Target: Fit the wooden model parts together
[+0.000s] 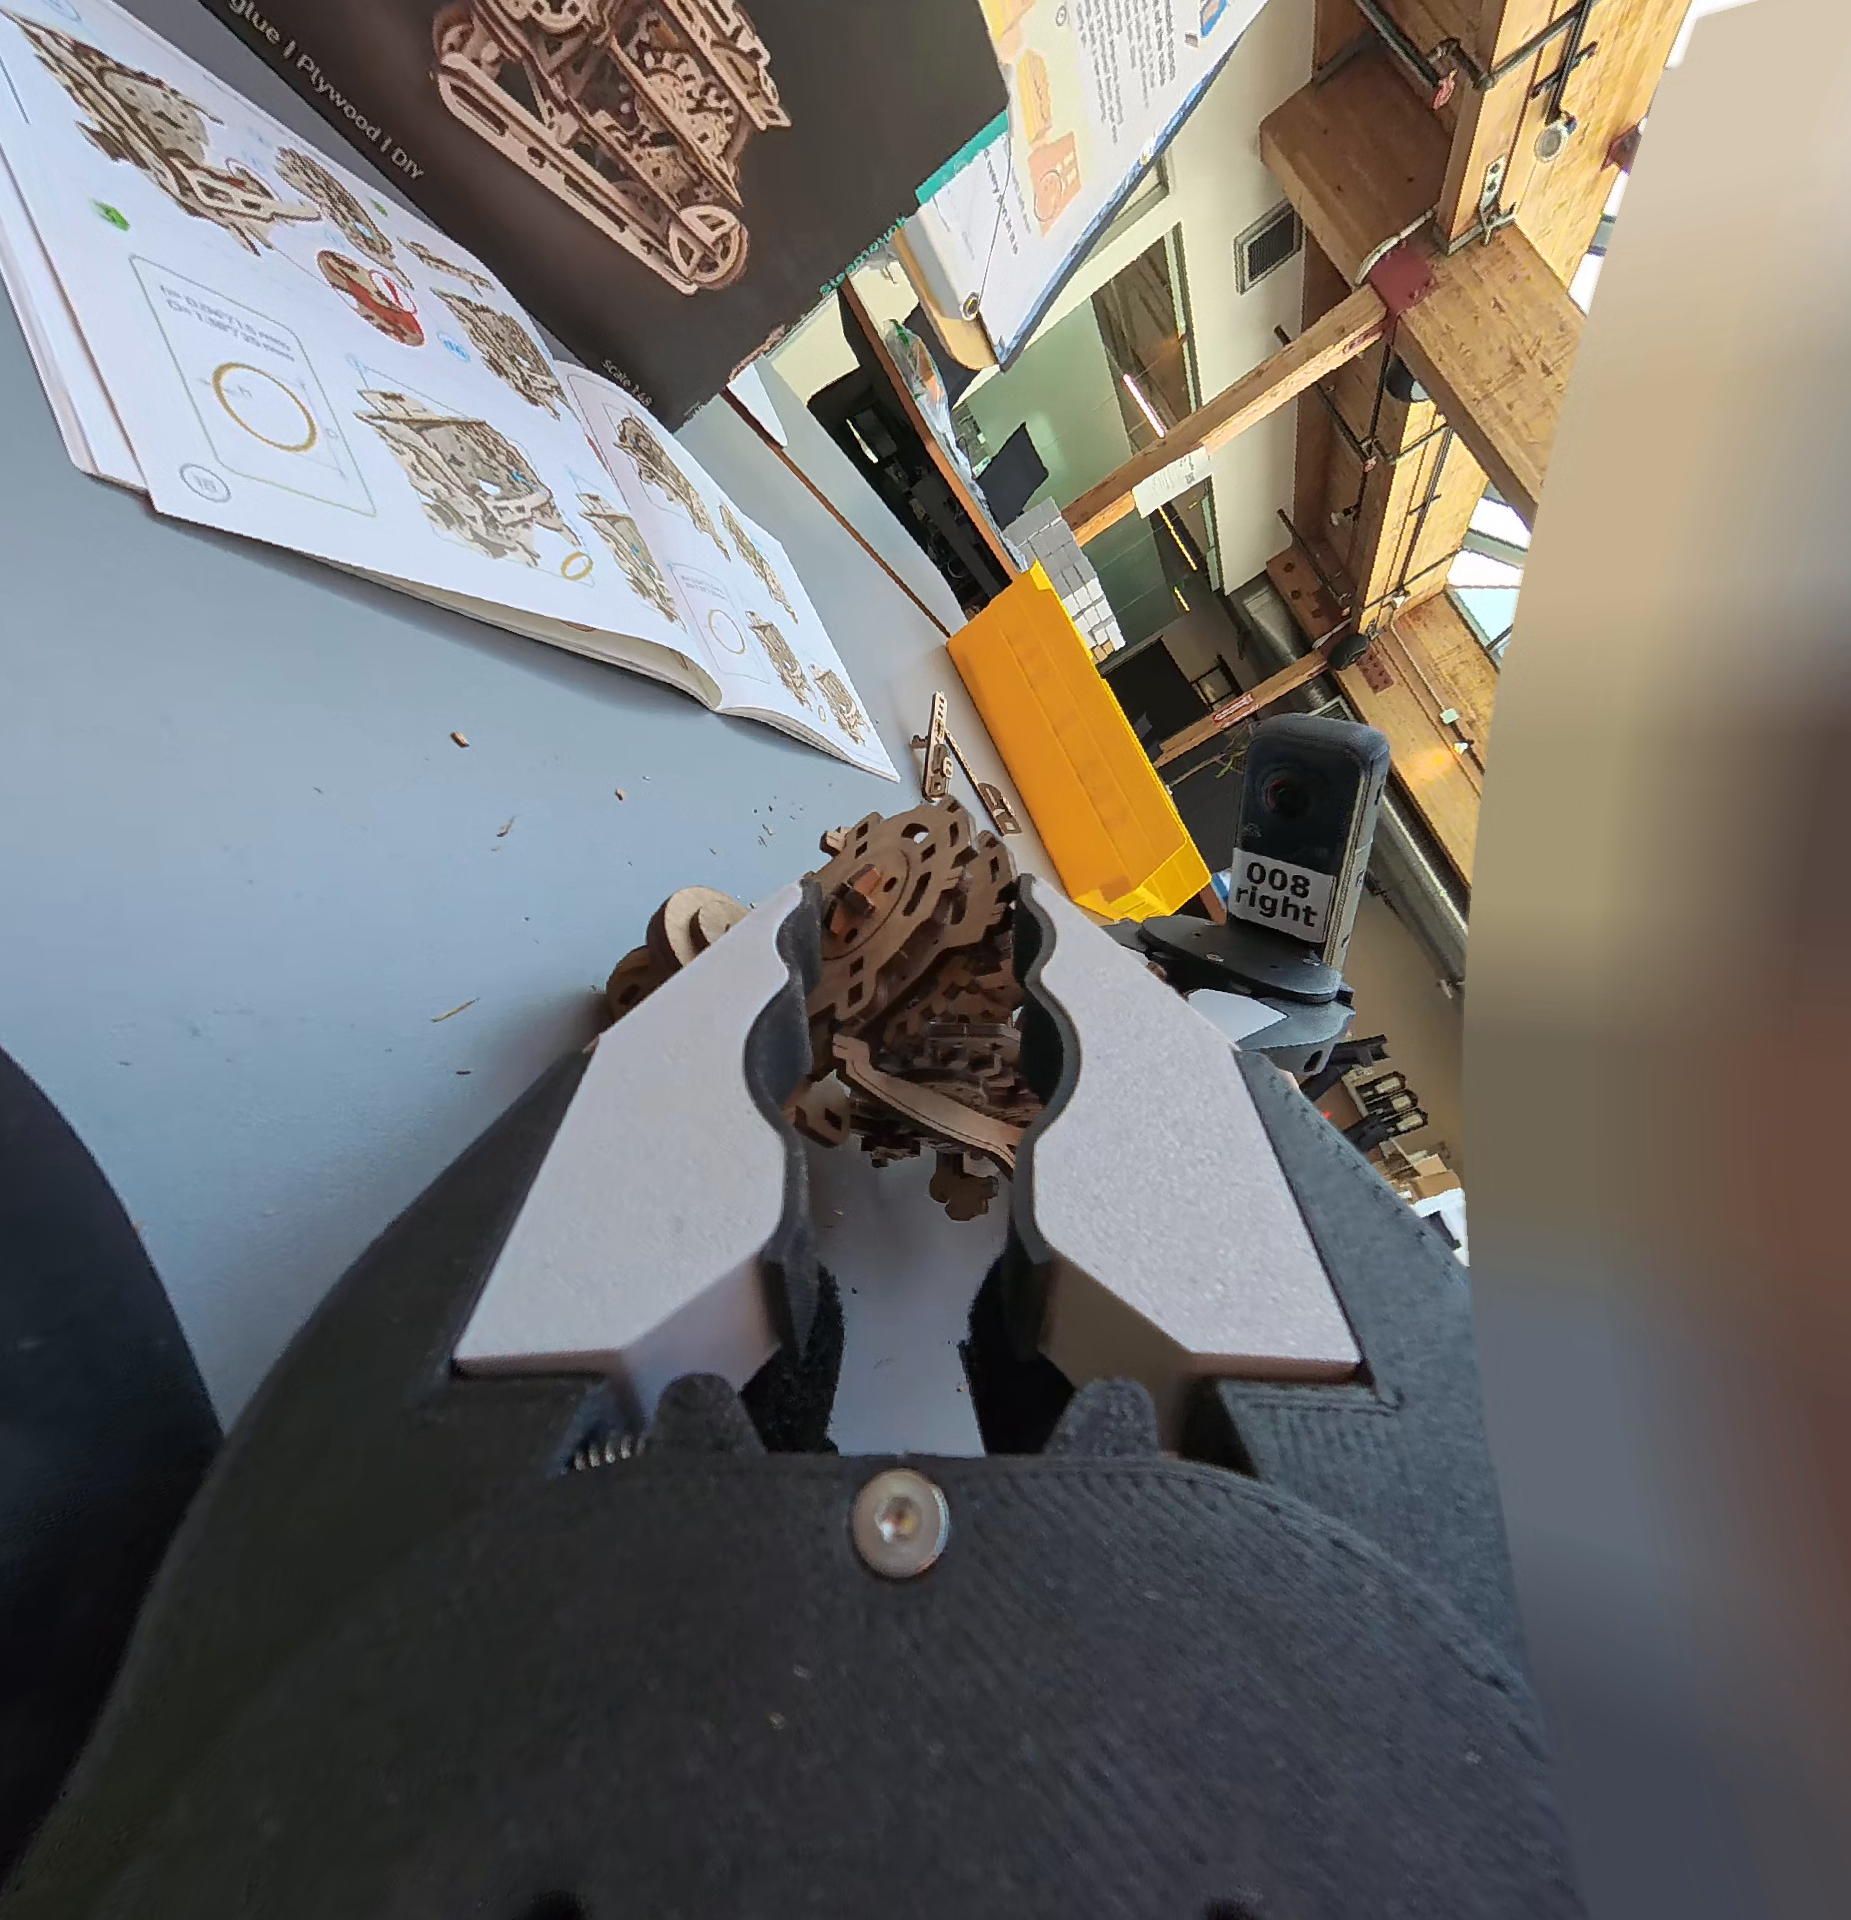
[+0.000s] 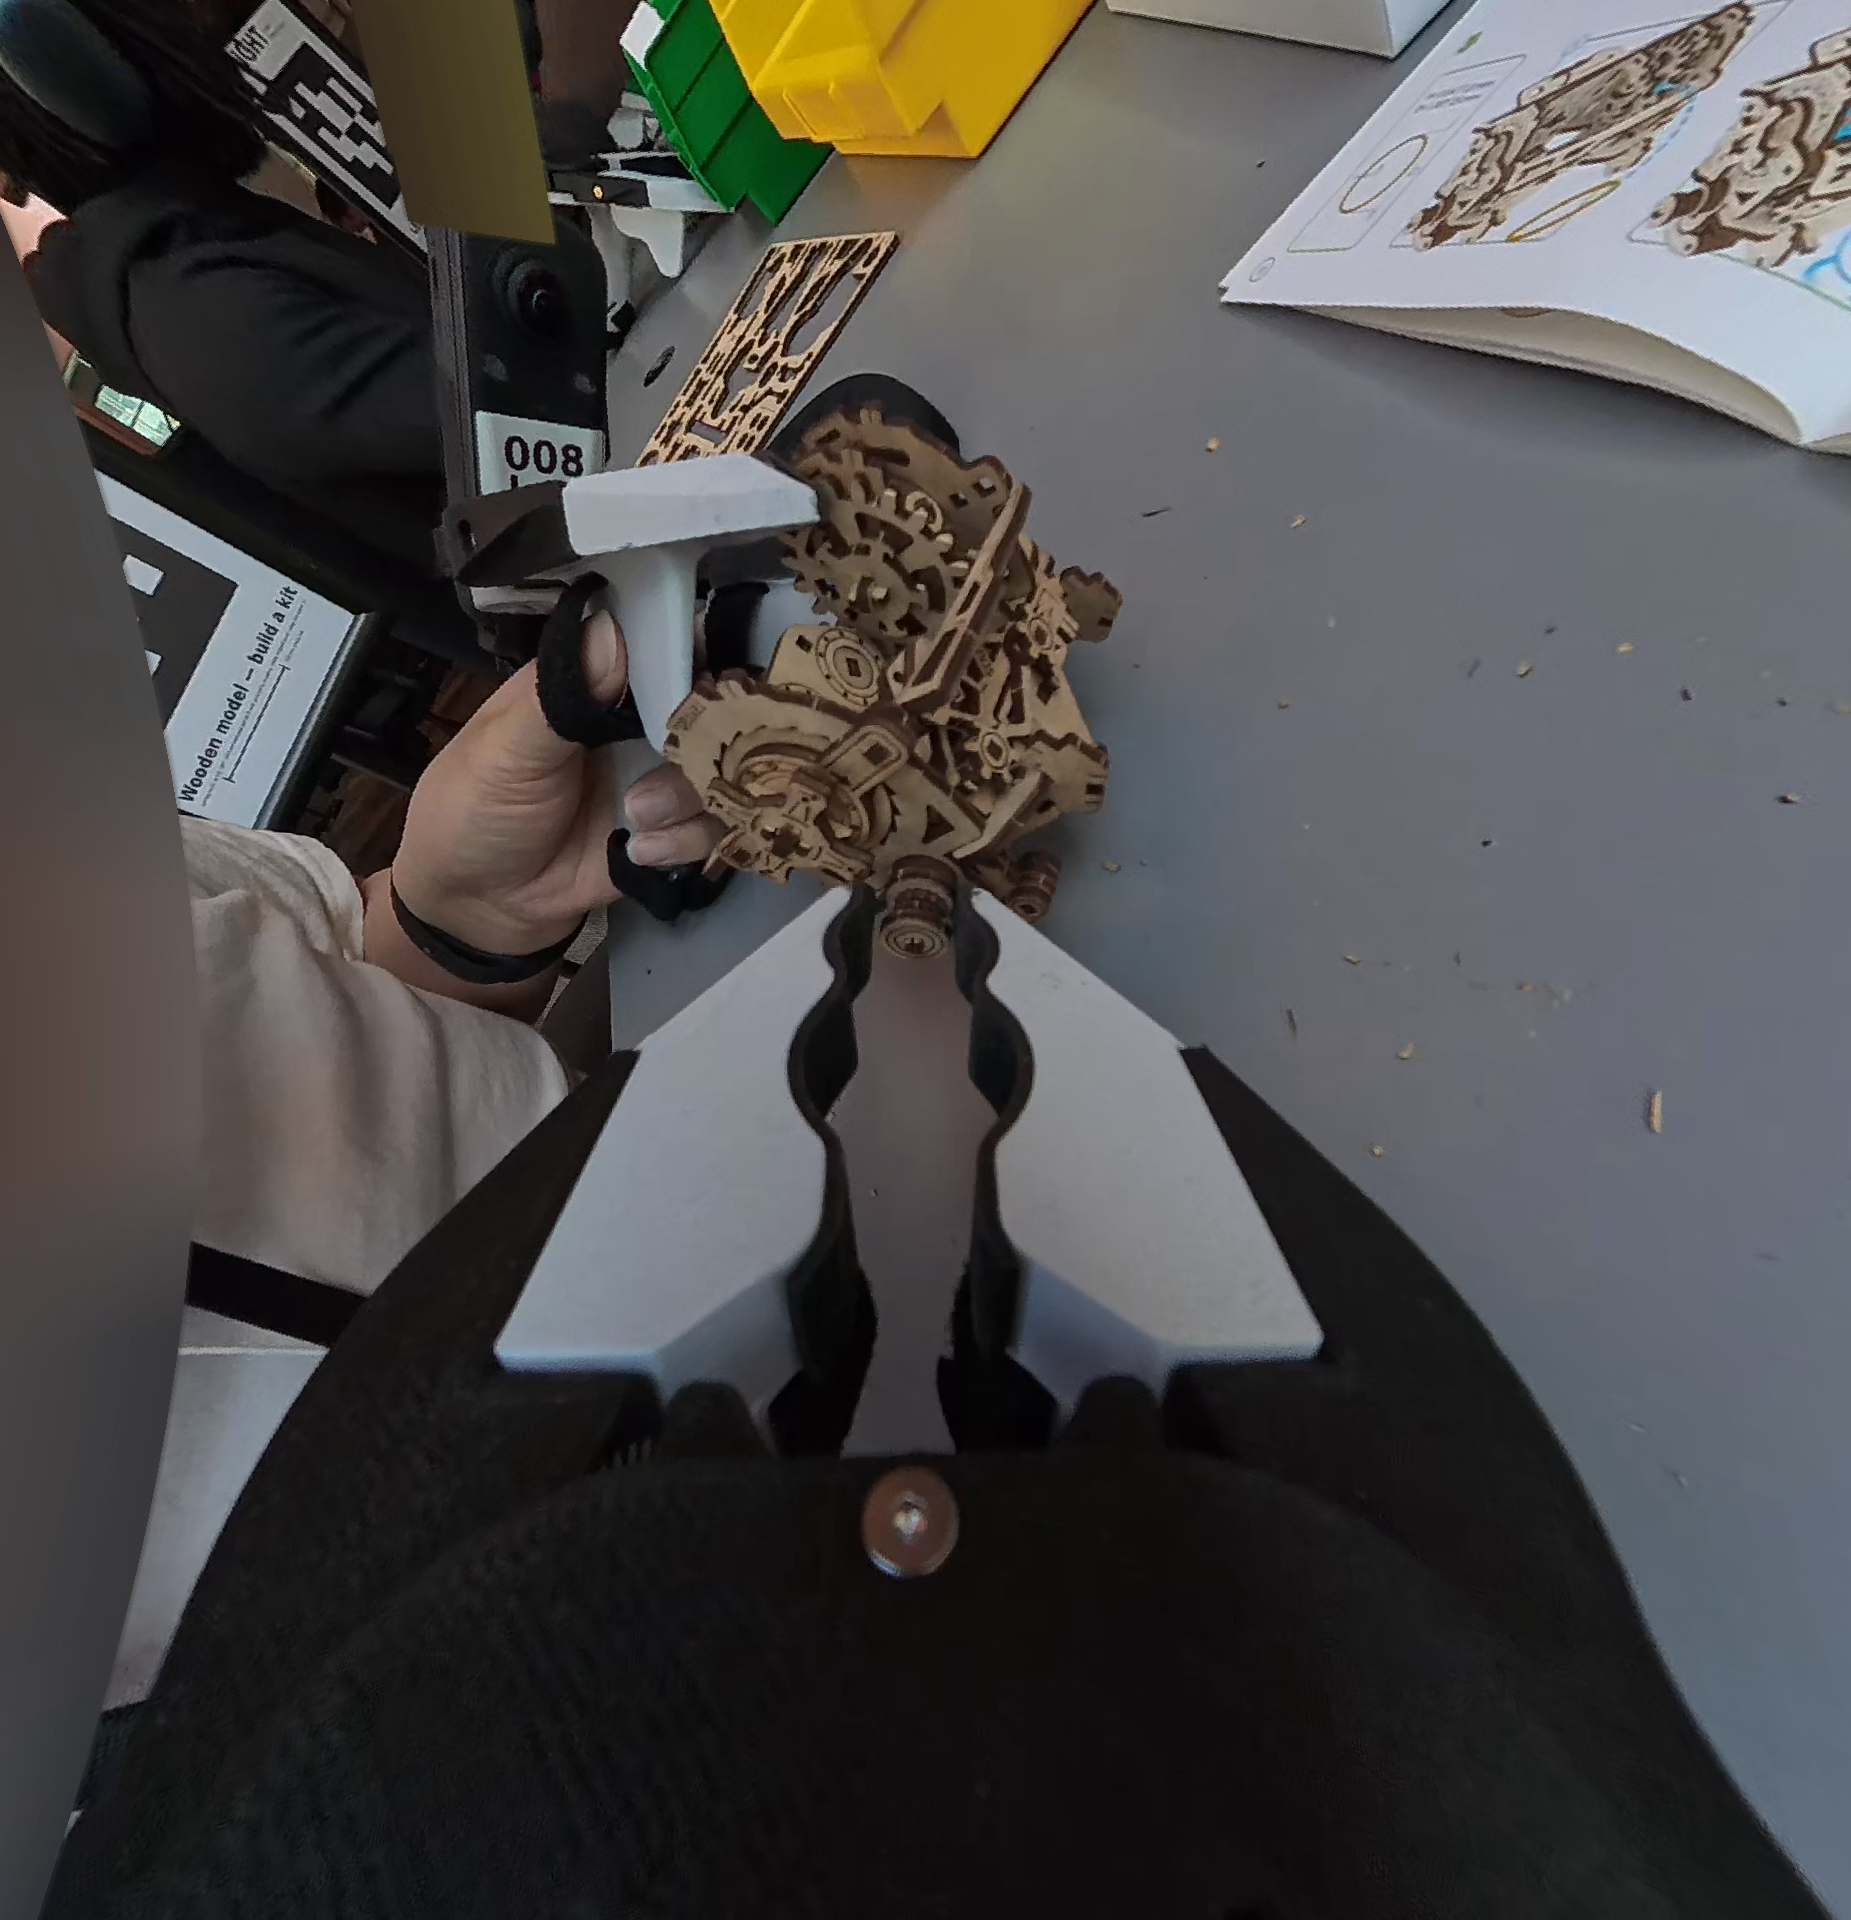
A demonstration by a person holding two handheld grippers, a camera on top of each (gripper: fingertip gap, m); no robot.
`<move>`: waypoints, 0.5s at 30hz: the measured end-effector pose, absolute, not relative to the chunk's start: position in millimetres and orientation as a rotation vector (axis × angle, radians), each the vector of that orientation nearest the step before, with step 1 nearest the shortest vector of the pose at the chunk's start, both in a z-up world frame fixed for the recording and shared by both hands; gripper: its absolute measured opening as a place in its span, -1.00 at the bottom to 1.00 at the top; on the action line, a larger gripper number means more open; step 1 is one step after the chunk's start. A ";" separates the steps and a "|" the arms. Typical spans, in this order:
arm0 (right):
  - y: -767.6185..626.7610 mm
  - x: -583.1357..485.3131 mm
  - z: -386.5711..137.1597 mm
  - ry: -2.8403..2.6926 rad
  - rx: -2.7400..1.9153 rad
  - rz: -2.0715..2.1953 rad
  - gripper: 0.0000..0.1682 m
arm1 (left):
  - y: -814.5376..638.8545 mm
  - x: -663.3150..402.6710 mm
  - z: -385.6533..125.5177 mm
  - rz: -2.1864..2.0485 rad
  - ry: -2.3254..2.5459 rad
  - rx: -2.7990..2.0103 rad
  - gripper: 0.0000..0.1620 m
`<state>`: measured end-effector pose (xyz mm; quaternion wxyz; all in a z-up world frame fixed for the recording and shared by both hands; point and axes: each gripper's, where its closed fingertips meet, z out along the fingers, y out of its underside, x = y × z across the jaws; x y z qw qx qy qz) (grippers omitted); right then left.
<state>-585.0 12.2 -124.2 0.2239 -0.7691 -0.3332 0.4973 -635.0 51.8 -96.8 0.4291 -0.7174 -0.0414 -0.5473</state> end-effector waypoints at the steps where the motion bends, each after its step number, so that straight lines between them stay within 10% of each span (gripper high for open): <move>1: 13.0 -584.9 -122.3 -0.915 -2.121 1.362 -0.85 | 51.8 -635.2 -96.8 -1.376 -0.115 -1.788 -0.57; 15: 12.9 -584.6 -102.2 -1.018 -2.077 1.110 -0.86 | 54.4 -638.4 -94.7 -1.563 -0.389 -1.756 -0.57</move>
